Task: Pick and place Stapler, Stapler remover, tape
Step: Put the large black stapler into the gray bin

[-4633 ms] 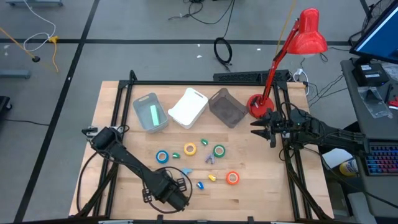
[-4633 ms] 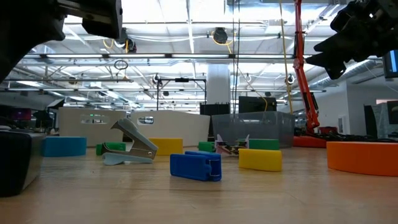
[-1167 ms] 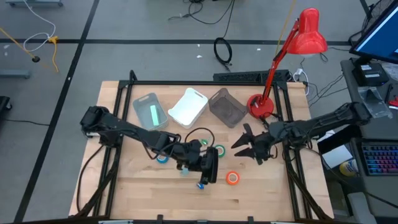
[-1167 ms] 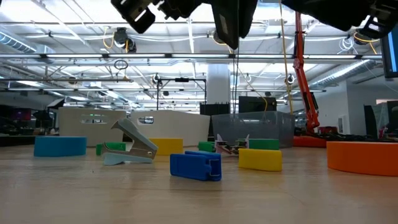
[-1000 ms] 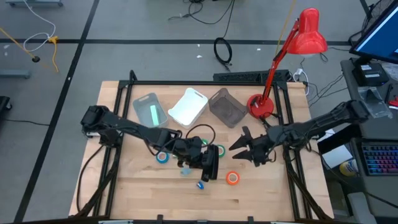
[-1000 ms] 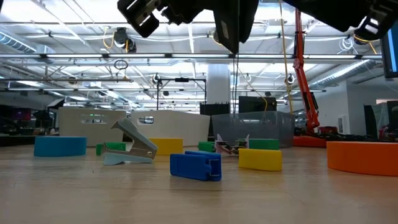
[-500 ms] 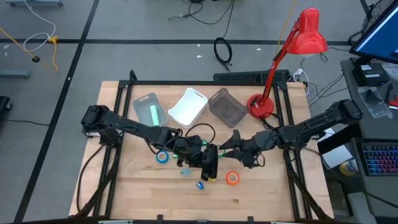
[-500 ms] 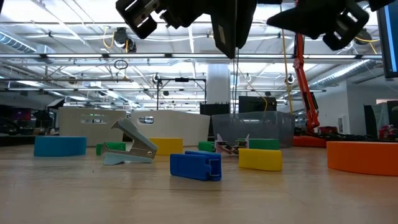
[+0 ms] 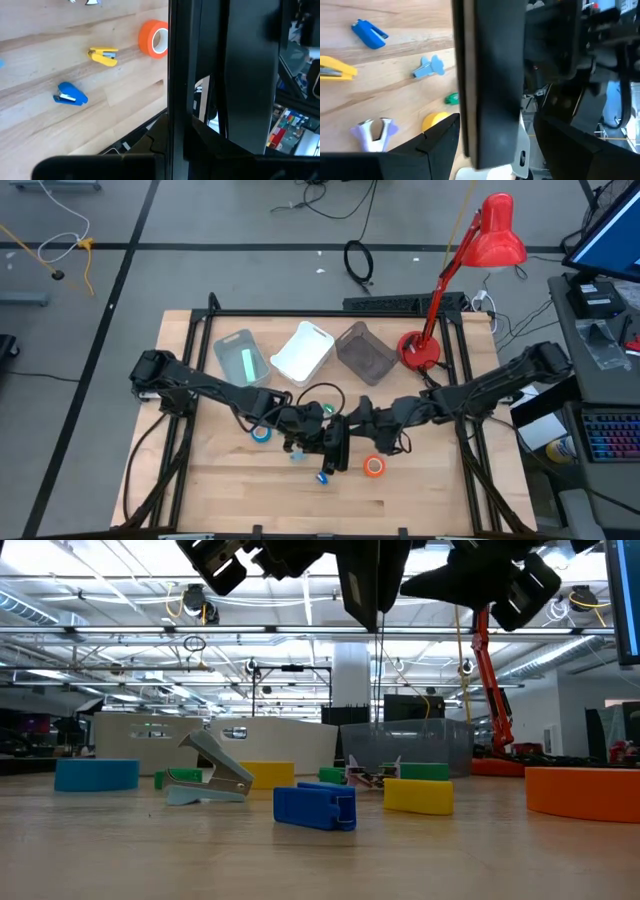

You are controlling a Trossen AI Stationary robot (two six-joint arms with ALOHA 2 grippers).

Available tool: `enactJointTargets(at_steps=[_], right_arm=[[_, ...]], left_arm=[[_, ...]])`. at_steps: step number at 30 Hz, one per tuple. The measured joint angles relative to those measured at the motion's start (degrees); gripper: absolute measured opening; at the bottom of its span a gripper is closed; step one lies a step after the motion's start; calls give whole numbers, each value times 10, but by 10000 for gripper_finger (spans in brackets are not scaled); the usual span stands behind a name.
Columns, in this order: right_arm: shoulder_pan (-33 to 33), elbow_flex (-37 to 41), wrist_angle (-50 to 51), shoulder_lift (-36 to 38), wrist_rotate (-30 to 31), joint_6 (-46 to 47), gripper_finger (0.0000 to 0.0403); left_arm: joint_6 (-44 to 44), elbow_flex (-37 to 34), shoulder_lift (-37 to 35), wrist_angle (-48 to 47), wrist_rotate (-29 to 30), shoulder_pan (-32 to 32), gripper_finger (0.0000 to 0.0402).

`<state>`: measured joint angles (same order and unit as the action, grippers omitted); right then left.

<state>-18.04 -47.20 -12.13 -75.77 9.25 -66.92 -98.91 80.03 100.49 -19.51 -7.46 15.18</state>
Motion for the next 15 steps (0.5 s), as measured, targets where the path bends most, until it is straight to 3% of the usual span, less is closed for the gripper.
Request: enactJointTargets(at_steps=[8,15], right_arm=[[0,-19,3,-42,20,-6,244],[4,-19,-18,-66,44,-30,190]], left_arm=[[7,0,0,0,0,3,39],[7,0,0,-3,-2,3,39]])
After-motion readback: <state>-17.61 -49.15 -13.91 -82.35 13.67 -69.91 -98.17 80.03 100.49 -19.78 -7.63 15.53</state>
